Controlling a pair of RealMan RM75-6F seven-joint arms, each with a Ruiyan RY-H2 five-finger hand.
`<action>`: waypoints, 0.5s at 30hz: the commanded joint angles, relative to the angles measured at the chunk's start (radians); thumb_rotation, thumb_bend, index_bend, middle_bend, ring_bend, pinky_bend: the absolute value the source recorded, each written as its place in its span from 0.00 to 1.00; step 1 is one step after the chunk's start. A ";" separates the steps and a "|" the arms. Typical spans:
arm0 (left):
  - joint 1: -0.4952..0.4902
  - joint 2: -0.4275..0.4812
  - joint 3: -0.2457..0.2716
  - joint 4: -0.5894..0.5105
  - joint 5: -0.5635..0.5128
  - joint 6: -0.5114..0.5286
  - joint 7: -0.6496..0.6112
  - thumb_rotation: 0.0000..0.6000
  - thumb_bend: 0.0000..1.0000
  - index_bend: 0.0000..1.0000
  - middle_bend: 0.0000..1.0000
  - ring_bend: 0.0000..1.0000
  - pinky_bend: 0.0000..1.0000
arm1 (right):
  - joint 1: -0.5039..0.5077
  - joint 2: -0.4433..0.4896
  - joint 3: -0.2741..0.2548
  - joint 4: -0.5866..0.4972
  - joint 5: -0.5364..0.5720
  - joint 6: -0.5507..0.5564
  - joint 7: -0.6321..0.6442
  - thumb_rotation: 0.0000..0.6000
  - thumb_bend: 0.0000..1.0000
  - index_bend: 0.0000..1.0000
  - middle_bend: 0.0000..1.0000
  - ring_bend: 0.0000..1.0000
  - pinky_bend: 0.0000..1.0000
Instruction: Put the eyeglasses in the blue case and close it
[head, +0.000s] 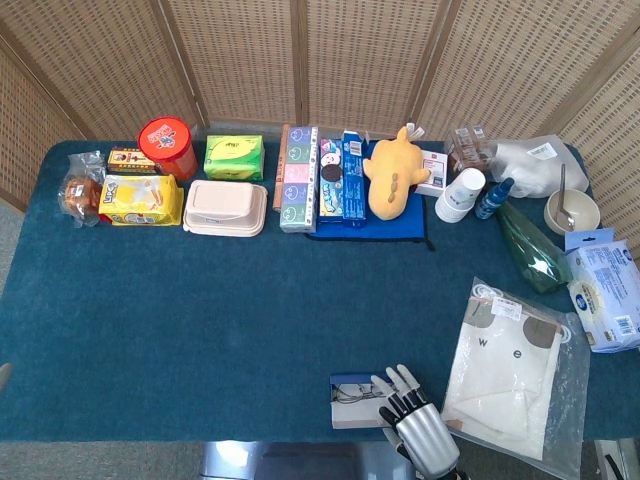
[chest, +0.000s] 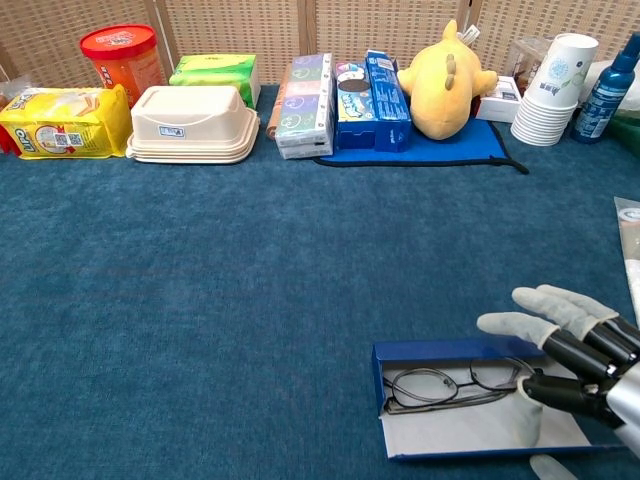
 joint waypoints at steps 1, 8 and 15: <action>-0.001 -0.001 0.000 0.000 0.001 -0.001 0.001 1.00 0.31 0.05 0.06 0.00 0.00 | 0.000 0.000 0.000 -0.002 0.002 0.000 0.001 1.00 0.34 0.61 0.20 0.09 0.09; -0.002 -0.004 0.002 0.001 0.002 -0.003 0.003 1.00 0.31 0.05 0.06 0.00 0.00 | 0.009 0.002 0.006 -0.018 -0.003 0.001 -0.004 1.00 0.35 0.64 0.22 0.11 0.10; -0.007 -0.009 0.001 0.004 -0.003 -0.014 0.002 1.00 0.31 0.05 0.06 0.00 0.00 | 0.037 0.014 0.023 -0.061 -0.004 -0.030 -0.031 1.00 0.35 0.64 0.22 0.11 0.10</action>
